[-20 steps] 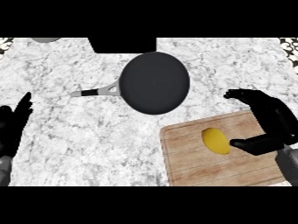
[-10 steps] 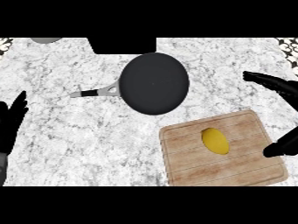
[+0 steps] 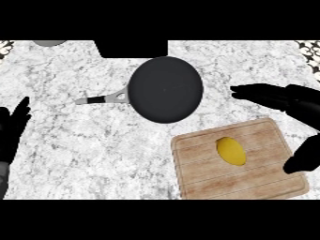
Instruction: Pick the lemon from the cutting board and place it in the pan
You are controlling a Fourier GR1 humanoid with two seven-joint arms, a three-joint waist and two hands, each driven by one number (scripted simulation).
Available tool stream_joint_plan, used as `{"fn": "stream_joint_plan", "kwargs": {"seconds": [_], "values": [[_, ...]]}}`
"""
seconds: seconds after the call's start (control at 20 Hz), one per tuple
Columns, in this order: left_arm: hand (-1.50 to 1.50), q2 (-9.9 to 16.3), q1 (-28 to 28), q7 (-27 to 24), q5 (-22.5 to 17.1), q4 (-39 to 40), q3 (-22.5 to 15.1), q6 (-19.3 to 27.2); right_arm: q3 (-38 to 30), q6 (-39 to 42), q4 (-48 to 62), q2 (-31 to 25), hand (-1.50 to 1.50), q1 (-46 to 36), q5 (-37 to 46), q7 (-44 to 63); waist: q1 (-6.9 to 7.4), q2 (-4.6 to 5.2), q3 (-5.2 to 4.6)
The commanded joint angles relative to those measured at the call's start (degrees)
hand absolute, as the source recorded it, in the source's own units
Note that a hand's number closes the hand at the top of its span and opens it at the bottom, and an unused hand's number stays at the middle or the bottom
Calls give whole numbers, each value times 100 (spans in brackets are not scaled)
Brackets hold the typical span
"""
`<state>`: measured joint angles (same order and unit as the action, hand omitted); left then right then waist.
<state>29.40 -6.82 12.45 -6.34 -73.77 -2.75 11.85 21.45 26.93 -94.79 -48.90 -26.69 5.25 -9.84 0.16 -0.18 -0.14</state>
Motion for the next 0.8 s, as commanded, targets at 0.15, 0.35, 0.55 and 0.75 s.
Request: {"fn": "stream_joint_plan", "kwargs": {"seconds": [0.15,0.35,0.55,0.75], "values": [[0,-238,122,99,135,-258,-78,84,768,225,-463,179,-150,-48,1308,806,23,8,13],[0,-146,-197,-3,136,249,236,-102,872,654,-736,420,-150,164,1527,1304,-27,15,11],[0,-223,312,-183,205,-154,277,-215,1121,265,-561,957,-150,566,2447,1138,16,17,14],[0,-493,-9,141,463,-104,198,-92,930,577,-669,1285,-150,516,2749,1461,-9,16,13]]}}
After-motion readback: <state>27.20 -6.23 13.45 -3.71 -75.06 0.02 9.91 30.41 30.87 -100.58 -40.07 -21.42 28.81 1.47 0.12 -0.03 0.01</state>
